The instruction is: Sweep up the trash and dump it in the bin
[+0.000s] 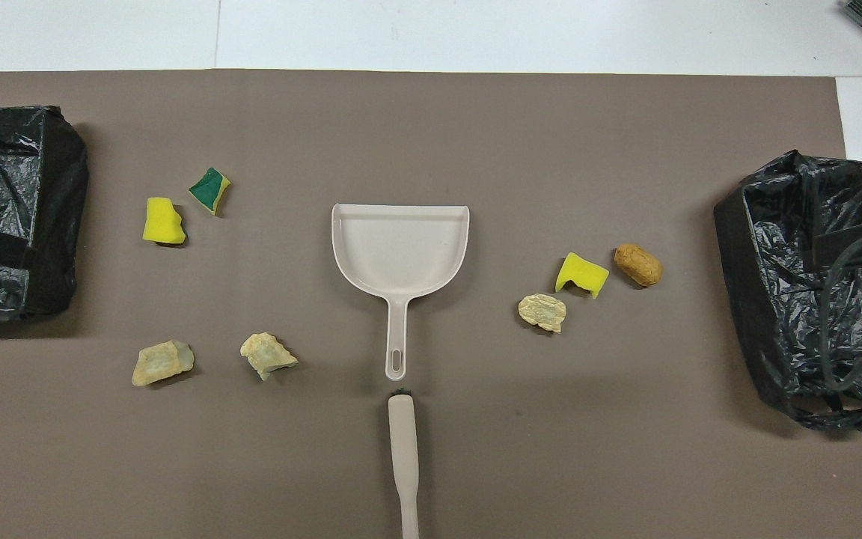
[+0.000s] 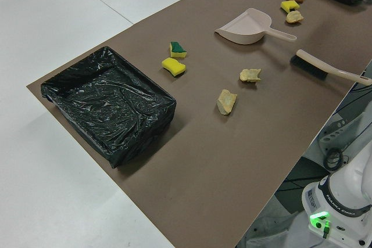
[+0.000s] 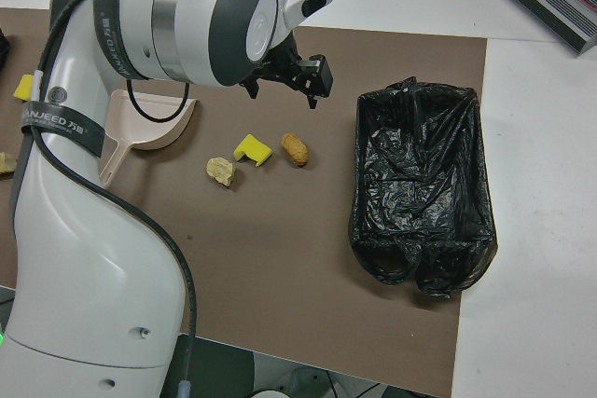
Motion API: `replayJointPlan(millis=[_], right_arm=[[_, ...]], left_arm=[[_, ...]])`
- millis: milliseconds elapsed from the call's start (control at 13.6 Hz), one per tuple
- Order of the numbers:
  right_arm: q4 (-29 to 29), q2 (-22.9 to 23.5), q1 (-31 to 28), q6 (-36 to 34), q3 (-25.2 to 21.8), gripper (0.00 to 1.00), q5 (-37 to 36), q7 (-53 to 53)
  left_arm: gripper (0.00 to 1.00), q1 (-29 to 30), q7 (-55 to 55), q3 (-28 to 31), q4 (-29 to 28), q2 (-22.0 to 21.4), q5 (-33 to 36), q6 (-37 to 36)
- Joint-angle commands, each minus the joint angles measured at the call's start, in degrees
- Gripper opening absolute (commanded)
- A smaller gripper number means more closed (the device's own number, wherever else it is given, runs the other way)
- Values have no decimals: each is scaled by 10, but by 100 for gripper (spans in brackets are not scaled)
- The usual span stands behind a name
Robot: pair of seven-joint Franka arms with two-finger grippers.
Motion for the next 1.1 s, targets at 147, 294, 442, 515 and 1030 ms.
replayJointPlan(millis=[147, 294, 442, 515, 1030], right_arm=[[-5, -6, -4, 5, 4, 100, 4, 5], [-5, -6, -4, 5, 5, 100, 4, 5], [-5, -5, -4, 5, 4, 100, 3, 5], [-5, -5, -4, 5, 5, 100, 4, 5], [-7, -10, -8, -26, 3, 100, -3, -5]], left_arm=[[100, -6, -4, -2, -5, -5, -7, -6], [100, -6, -5, -2, -6, -5, -8, -6], [100, -6, -5, -2, -13, -10, -8, -8], [100, -7, -5, -3, -23, -15, -8, -7], [100, -107, -89, -12, -211, -127, -13, 26]])
